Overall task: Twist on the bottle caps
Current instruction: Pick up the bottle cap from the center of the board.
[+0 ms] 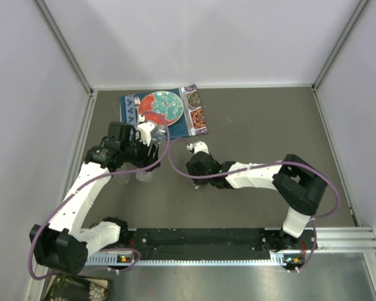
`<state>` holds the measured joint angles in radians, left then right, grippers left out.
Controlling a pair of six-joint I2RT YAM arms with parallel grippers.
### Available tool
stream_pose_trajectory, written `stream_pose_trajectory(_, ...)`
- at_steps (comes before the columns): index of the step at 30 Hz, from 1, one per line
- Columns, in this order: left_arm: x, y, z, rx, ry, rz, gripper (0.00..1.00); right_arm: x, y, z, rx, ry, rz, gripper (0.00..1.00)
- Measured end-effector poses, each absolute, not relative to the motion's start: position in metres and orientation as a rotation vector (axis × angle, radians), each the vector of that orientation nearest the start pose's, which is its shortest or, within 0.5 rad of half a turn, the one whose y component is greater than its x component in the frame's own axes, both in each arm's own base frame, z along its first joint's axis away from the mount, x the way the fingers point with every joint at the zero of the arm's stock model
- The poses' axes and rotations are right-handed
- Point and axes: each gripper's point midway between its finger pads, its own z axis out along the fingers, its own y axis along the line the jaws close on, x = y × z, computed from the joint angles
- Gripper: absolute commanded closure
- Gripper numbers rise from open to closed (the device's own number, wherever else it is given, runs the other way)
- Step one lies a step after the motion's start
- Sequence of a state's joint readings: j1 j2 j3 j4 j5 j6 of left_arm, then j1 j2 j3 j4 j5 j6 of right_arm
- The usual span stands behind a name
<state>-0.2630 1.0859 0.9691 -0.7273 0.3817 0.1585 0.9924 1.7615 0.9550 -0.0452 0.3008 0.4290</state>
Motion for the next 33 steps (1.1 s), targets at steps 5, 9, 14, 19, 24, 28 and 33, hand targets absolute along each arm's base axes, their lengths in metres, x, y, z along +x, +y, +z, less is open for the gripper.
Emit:
stream_pose_trajectory(5, 0.251, -0.128, 0.173, 0.670, 2.297, -0.511, 0.65, 0.234, 0.317, 0.033, -0.542, 2.390, 0.317, 0.41)
stream_pose_trajectory(9, 0.251, -0.128, 0.173, 0.666, 2.295, -0.509, 0.65, 0.222, 0.319, 0.032, -0.554, 2.415, 0.329, 0.43)
stream_pose_trajectory(14, 0.248, -0.126, 0.176, 0.670, 2.286, -0.505, 0.65, 0.208, 0.317, 0.027, -0.571, 2.449, 0.313, 0.42)
stream_pose_trajectory(19, 0.248, -0.126, 0.179, 0.674, 2.273, -0.500, 0.65, 0.202, 0.313, 0.035, -0.583, 2.448, 0.304, 0.38)
stream_pose_trajectory(24, 0.248, -0.125, 0.179, 0.675, 2.273, -0.498, 0.65, 0.201, 0.312, 0.060, -0.597, 2.389, 0.361, 0.37)
stream_pose_trajectory(28, 0.248, -0.125, 0.179, 0.676, 2.272, -0.496, 0.65, 0.197, 0.319, 0.071, -0.642, 2.358, 0.436, 0.39)
stream_pose_trajectory(33, 0.245, -0.123, 0.177, 0.691, 2.280, -0.492, 0.65, 0.180, 0.312, 0.048, -0.718, 2.382, 0.461, 0.39)
